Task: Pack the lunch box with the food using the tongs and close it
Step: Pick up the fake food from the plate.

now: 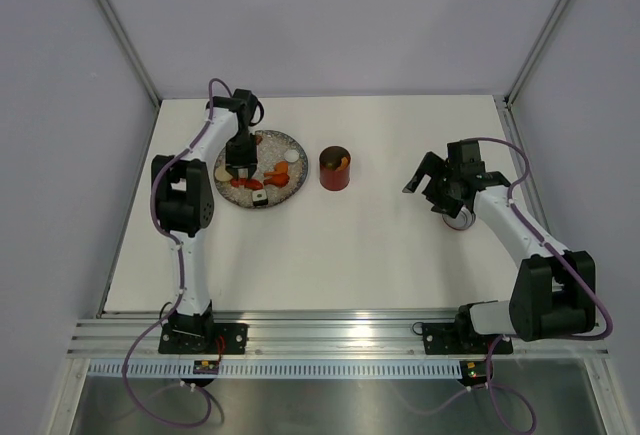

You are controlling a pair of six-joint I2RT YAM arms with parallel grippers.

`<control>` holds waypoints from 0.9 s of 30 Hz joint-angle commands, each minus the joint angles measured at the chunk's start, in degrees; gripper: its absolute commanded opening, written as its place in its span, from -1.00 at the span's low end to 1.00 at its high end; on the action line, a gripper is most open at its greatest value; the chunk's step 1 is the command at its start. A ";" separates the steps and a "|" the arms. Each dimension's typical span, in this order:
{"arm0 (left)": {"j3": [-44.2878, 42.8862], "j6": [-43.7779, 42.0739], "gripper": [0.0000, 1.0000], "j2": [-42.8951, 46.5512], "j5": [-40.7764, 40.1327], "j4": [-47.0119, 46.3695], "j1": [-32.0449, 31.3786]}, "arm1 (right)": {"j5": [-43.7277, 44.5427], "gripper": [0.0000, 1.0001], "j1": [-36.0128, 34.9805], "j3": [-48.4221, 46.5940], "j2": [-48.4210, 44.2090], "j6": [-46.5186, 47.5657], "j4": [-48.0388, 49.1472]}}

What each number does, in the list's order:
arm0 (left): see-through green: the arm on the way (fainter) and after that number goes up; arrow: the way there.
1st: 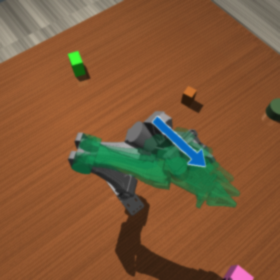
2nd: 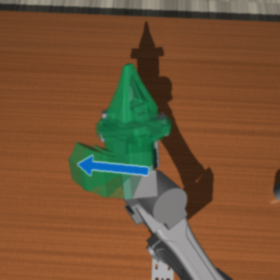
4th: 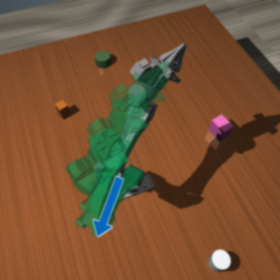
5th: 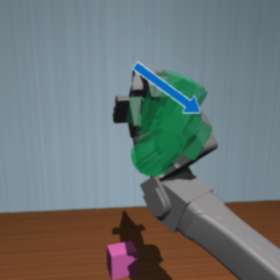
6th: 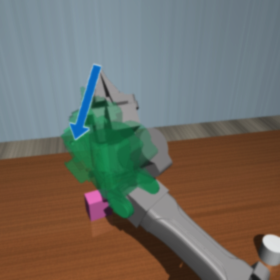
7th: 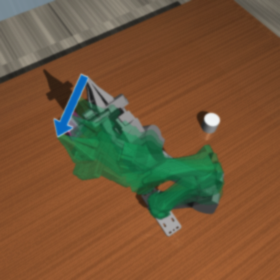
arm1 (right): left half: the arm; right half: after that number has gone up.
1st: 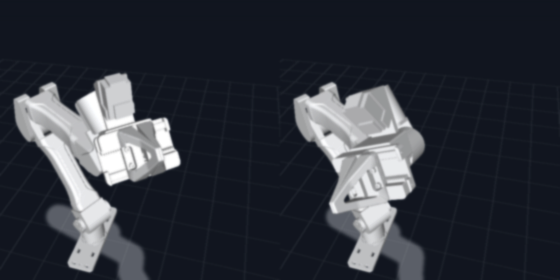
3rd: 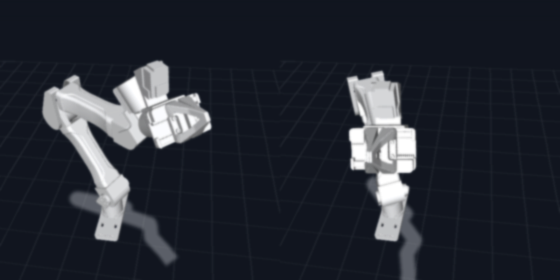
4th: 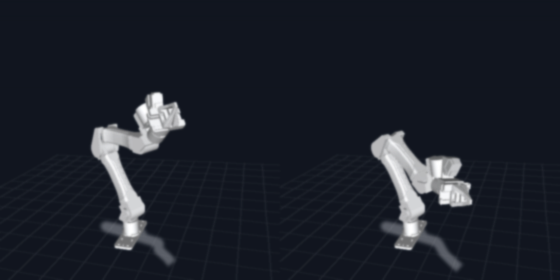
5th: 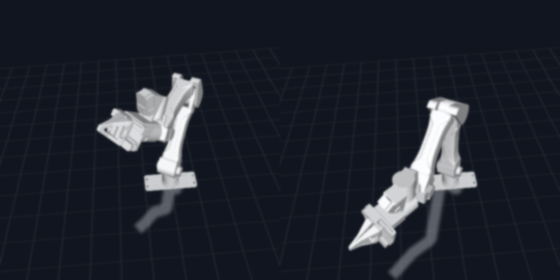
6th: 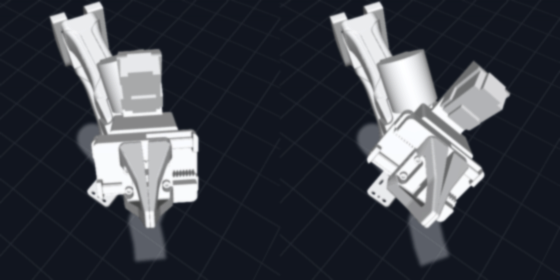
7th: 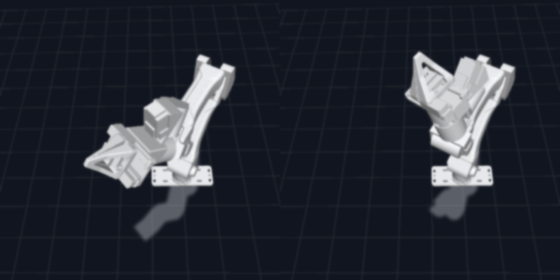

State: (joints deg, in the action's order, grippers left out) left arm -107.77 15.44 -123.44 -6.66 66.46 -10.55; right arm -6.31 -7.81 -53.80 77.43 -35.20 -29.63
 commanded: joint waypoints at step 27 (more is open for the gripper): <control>1.32 -0.94 -1.00 9.17 0.59 -1.85 0.44 | -1.25 0.99 -0.18 -2.10 0.27 0.04 1.94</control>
State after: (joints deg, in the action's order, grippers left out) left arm -107.20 14.57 -121.19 -6.04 66.48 -10.50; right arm -6.76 -7.81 -54.11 77.91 -35.22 -29.50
